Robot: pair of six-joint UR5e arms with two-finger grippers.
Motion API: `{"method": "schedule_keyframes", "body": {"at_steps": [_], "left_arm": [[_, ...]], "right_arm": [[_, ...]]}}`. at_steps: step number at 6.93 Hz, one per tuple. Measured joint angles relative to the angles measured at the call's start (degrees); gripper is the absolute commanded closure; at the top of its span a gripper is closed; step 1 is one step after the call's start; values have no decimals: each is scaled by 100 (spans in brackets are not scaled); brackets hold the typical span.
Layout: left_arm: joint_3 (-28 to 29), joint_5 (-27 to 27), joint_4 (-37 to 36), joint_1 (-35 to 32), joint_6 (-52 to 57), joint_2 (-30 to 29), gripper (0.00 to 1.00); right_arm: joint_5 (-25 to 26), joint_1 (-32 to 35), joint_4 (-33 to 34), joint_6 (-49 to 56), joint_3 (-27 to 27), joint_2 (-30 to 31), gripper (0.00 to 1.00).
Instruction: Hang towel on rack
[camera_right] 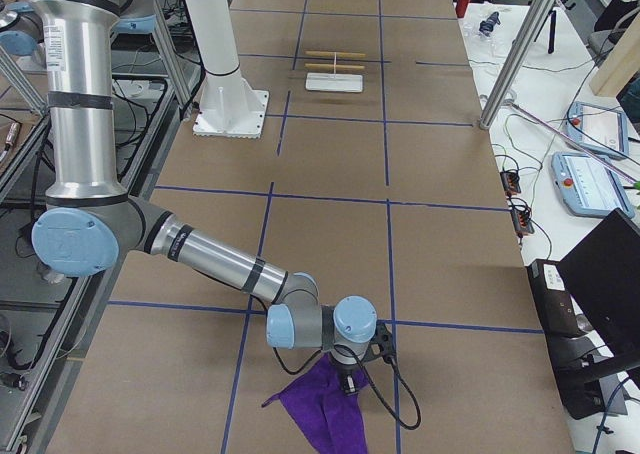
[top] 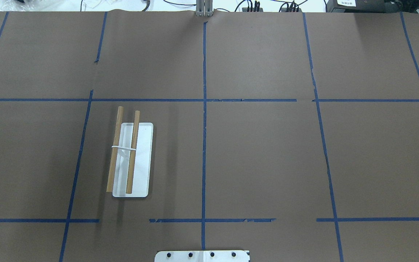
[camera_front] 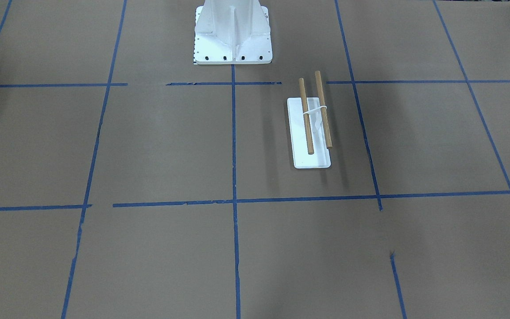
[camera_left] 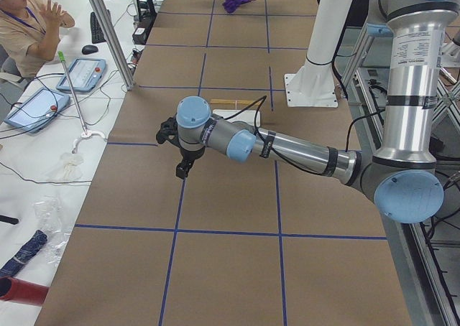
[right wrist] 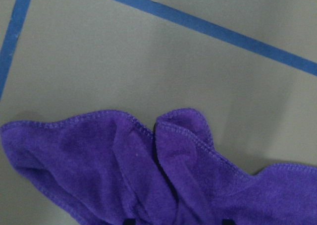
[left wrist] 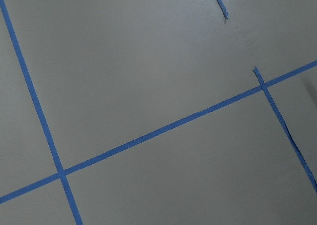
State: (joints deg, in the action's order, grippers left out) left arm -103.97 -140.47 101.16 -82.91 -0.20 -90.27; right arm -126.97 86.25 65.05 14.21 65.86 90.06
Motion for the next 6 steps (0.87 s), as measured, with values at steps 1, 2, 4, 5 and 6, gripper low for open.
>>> {"method": "schedule_keyframes", "body": {"at_steps": [1, 2, 4, 5, 6], "left_arm": [[0, -4, 0, 1, -32, 0, 0], [0, -6, 0, 2, -60, 0, 0], [-1, -7, 4, 2, -82, 0, 0], [-1, -7, 2, 2, -84, 0, 0], [-1, -7, 1, 2, -85, 0, 0]], "right_arm": [[51, 6, -1, -3, -13, -40, 53], [85, 10, -1, -7, -28, -60, 66], [120, 14, -1, -19, -114, -90, 100], [140, 14, -1, -22, -153, -103, 100], [154, 14, -1, -26, -200, -112, 100]]}}
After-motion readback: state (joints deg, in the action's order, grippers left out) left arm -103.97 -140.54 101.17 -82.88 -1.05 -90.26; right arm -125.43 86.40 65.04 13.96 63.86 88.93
